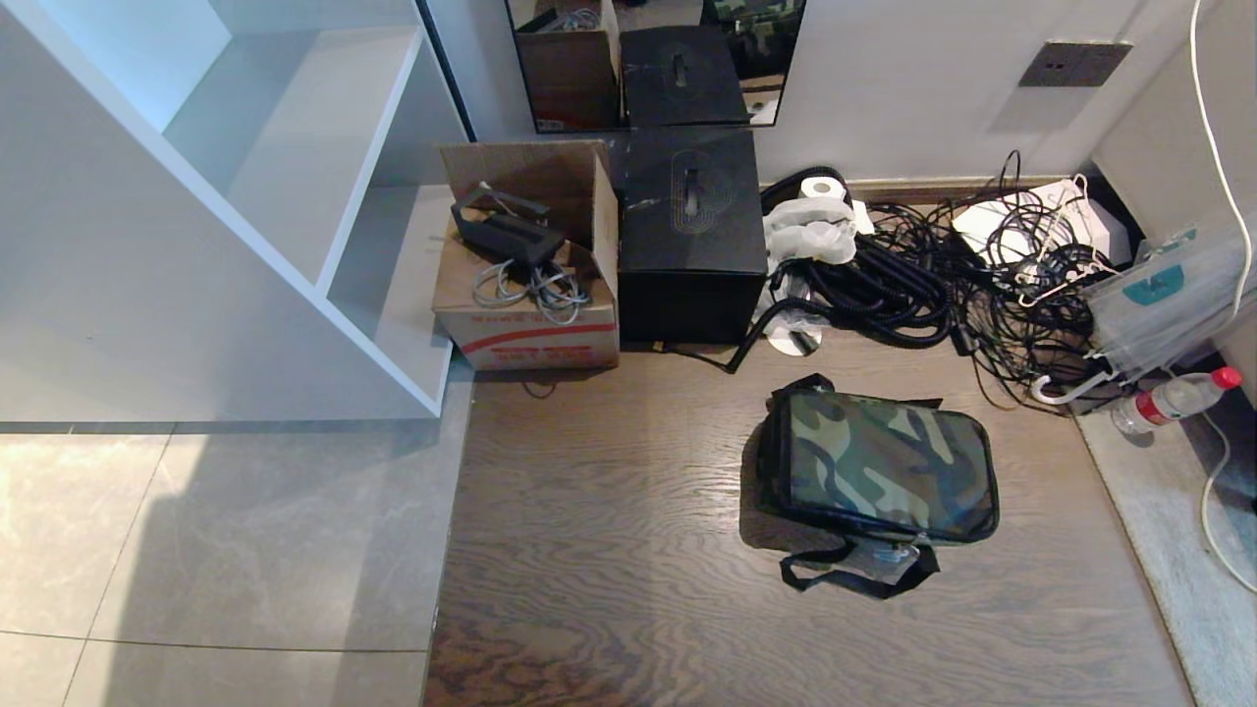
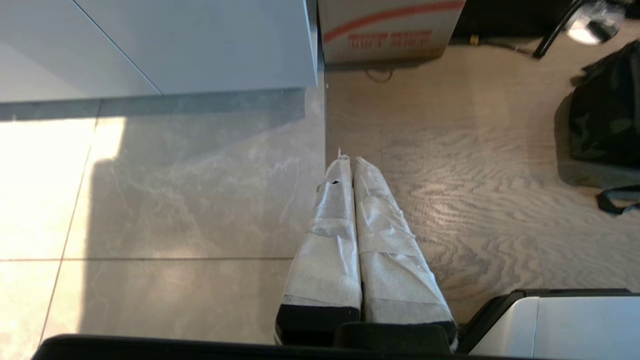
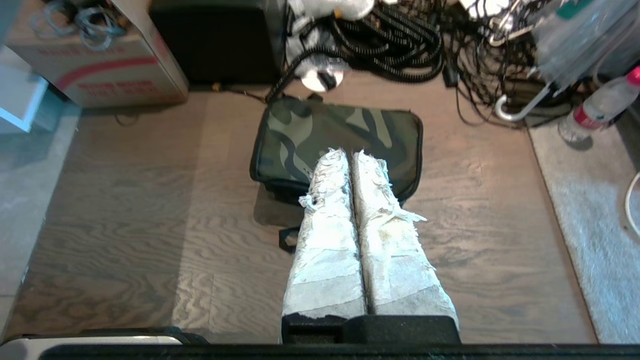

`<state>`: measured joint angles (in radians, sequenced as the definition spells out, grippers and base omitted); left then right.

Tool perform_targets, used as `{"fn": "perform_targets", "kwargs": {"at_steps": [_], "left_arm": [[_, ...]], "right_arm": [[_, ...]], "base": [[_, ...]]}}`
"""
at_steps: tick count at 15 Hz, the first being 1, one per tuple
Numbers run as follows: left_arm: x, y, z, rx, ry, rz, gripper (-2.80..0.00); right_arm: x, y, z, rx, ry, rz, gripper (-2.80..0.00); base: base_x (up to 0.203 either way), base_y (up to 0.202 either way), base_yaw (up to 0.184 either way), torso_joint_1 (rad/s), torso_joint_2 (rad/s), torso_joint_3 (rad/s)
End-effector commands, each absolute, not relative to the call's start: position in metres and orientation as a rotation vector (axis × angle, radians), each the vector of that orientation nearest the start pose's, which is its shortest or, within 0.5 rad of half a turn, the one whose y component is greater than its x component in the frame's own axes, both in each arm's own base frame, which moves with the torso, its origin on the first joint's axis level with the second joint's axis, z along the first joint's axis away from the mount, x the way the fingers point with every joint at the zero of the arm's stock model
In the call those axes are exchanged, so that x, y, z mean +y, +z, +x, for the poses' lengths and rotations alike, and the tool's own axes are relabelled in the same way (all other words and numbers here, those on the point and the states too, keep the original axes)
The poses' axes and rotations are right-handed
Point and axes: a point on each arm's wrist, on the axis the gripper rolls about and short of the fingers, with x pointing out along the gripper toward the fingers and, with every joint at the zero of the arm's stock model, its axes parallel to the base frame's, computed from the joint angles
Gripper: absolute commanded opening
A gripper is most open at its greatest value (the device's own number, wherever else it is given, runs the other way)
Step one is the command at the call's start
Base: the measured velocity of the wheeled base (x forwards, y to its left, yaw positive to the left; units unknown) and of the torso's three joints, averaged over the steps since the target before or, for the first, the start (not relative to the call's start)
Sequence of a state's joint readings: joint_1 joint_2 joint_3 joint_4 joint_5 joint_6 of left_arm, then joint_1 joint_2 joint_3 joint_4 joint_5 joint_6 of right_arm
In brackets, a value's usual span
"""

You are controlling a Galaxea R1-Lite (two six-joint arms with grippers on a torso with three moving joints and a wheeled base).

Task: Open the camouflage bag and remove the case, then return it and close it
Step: Open the top of the storage box

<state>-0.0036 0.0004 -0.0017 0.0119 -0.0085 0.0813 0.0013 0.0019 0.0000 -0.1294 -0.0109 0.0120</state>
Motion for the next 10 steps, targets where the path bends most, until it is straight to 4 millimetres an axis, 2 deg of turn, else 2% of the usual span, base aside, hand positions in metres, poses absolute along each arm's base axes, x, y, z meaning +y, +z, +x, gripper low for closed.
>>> {"fn": "perform_targets", "kwargs": {"at_steps": [1,10], "left_arm": [[-0.0001,0.0742,-0.0228,0.012,-0.011,0.081,-2.8],[0.0,0.0742,-0.0228,0.012,-0.007,0.067,-2.8]], "right_arm": [[-0.0003,0.0777,-0.0202,-0.089,-0.009,0.013,-2.8],[-0.0003,0.0777,-0.0203,-0.09,-0.01,0.013,-2.8]], "base": [[0.0,0.0,0.0,0.01,0.0,-0.197],[0.0,0.0,0.0,0.004,0.0,-0.197]]}}
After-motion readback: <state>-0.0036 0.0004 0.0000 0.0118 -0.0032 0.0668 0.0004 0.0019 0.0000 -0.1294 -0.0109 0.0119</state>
